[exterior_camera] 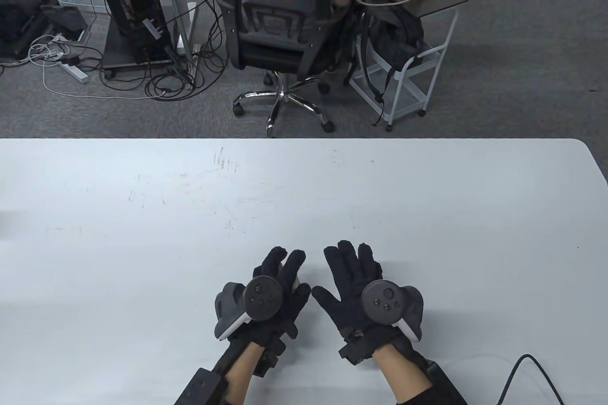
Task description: Squeeze empty paper cup to crush flat
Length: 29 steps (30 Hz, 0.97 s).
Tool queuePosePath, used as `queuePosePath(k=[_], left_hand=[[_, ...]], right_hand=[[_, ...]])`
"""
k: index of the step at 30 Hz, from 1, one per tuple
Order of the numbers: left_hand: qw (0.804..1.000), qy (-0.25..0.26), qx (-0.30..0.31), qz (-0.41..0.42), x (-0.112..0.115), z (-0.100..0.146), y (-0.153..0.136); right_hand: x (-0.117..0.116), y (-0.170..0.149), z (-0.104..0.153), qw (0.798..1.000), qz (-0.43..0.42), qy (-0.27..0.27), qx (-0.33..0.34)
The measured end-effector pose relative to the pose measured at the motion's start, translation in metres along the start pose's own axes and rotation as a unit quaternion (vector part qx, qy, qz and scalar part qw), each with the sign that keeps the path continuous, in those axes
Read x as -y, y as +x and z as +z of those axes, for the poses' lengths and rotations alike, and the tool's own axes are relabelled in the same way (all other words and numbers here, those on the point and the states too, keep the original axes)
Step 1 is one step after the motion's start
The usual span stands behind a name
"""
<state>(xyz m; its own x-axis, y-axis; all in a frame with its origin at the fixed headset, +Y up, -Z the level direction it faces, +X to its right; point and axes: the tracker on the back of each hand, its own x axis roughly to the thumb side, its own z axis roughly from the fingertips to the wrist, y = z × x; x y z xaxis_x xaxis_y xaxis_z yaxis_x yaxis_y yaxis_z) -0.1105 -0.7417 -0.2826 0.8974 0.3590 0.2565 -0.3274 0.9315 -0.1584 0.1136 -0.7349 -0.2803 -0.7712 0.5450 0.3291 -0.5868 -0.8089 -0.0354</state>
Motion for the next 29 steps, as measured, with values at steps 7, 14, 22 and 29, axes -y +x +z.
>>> queuePosePath(k=[7, 14, 22, 29], left_hand=[[0.988, -0.111, -0.025, -0.108, 0.025, -0.011, -0.006], [0.995, -0.073, -0.012, -0.061, 0.01, -0.005, -0.007], [0.991, 0.046, -0.061, -0.108, -0.036, 0.013, -0.039], [0.989, 0.038, -0.11, -0.091, -0.038, 0.017, -0.069]], right_hand=[[0.0, -0.008, -0.004, 0.997, 0.078, 0.012, -0.027], [0.009, -0.016, -0.006, 0.99, 0.135, 0.015, -0.031], [0.027, -0.033, -0.008, 0.98, 0.193, -0.015, -0.053], [0.024, -0.043, -0.012, 0.979, 0.191, -0.003, -0.071]])
